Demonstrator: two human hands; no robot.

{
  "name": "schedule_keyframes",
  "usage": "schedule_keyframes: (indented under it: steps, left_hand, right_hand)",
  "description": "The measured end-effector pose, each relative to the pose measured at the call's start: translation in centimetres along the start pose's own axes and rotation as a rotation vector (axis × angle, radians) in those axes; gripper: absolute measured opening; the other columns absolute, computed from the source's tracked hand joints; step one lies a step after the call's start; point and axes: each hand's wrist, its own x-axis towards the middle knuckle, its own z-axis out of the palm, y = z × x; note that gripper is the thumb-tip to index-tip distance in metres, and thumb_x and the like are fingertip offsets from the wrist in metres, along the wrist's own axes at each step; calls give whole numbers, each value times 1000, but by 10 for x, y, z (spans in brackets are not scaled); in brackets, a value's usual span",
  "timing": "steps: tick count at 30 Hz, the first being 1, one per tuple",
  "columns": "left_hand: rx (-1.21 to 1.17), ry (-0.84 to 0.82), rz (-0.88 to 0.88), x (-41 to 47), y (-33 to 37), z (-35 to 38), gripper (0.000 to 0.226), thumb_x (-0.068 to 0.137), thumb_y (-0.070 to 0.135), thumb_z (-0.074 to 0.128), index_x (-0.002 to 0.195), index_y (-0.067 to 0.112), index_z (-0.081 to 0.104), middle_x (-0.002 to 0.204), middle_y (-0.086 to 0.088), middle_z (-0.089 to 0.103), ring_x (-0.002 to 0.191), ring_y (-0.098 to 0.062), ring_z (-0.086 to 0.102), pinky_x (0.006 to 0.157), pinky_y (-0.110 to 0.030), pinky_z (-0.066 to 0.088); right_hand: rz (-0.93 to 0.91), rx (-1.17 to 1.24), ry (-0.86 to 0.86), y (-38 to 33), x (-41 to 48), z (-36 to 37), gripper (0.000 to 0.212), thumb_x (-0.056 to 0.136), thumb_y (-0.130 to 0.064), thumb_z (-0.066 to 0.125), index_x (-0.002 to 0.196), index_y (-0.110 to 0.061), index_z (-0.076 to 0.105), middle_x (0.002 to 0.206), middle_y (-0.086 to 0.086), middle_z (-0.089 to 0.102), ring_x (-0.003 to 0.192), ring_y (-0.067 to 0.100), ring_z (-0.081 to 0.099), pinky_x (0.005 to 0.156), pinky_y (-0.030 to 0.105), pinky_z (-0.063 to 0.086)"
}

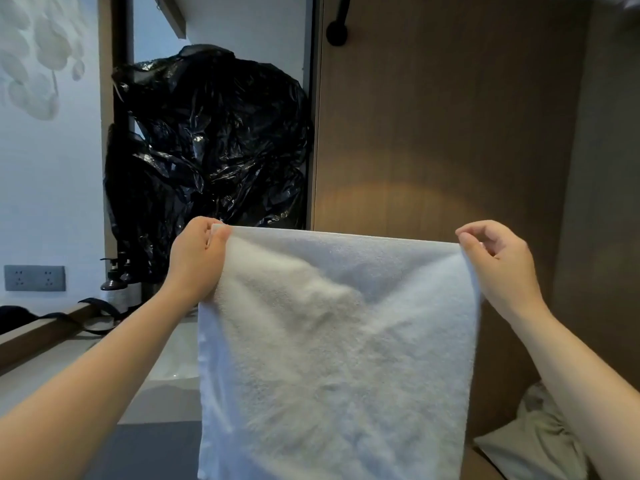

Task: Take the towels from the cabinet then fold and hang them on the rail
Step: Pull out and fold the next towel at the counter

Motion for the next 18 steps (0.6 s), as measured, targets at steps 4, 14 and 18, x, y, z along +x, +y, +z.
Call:
schedule_keyframes:
  steps: [4,14,18]
  left_hand:
    - [32,-71,-37,-6,4,6,27,95,27,46,73,12,52,66,4,51,60,-13,44,56,-26,35]
    - [2,-181,-144,-30,32,9,41,94,25,47,62,4,32,56,-7,28,55,-19,26,55,-29,25]
    - [-141,-197,-168,-40,44,11,43,94,26,46,70,-9,44,61,-7,34,60,-22,26,59,-36,27]
  right_hand:
    - [61,-87,-69,6,-9,0,8,98,-26,57,97,-22,64,89,-13,62,86,7,60,65,15,43]
    - [240,257,-281,-27,-20,-1,12,96,-31,61,91,-34,72,88,-14,70,88,4,66,57,13,51]
    - [263,485,-518,-51,-29,3,21,98,-22,56,98,-27,76,97,2,72,84,14,69,64,20,54]
